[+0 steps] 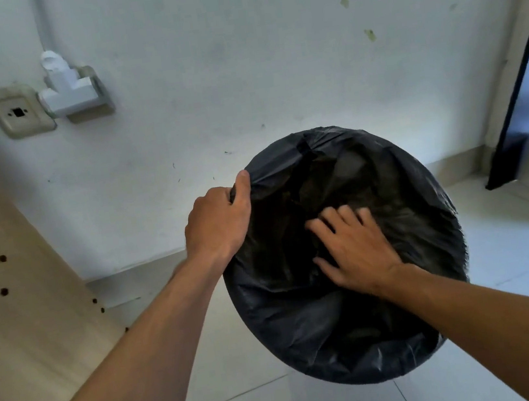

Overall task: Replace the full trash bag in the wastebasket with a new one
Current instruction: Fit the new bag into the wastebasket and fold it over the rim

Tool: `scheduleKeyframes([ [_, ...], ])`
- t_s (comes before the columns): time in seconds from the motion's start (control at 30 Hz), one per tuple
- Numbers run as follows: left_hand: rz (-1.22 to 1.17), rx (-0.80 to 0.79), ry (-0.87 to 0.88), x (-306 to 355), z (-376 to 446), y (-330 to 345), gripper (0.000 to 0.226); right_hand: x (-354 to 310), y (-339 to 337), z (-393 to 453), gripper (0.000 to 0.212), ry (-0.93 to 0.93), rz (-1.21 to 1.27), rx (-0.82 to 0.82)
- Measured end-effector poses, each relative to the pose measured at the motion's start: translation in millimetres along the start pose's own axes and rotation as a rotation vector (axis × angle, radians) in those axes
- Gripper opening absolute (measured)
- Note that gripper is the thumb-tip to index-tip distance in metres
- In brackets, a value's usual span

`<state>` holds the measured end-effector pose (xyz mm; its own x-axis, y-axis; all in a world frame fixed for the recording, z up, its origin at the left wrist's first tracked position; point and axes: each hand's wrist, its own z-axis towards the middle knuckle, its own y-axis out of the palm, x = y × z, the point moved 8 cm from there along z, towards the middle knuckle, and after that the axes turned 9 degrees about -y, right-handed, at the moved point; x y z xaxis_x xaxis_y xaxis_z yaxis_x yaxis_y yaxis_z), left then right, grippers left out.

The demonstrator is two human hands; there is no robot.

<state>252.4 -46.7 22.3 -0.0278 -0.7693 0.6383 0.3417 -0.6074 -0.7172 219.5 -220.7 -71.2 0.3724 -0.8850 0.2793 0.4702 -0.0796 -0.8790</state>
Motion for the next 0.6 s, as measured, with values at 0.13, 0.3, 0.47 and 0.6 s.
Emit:
scheduleKeyframes([
  [0.13,-0.031,-0.046,0.038,4,1,2,0.061,-10,11,6,0.036,-0.104,0.225,-0.112],
  [0.3,-0.05,-0.073,0.055,6,0,4,0.06,0,87,-32,0.124,0.155,0.196,-0.792],
  [0.47,-0.062,-0.059,0.06,6,1,3,0.06,2,63,-8,0.099,0.146,0.196,-0.578],
  [0.6,-0.086,-0.049,0.056,1,1,1,0.059,2,12,18,0.034,0.127,0.362,-0.042],
])
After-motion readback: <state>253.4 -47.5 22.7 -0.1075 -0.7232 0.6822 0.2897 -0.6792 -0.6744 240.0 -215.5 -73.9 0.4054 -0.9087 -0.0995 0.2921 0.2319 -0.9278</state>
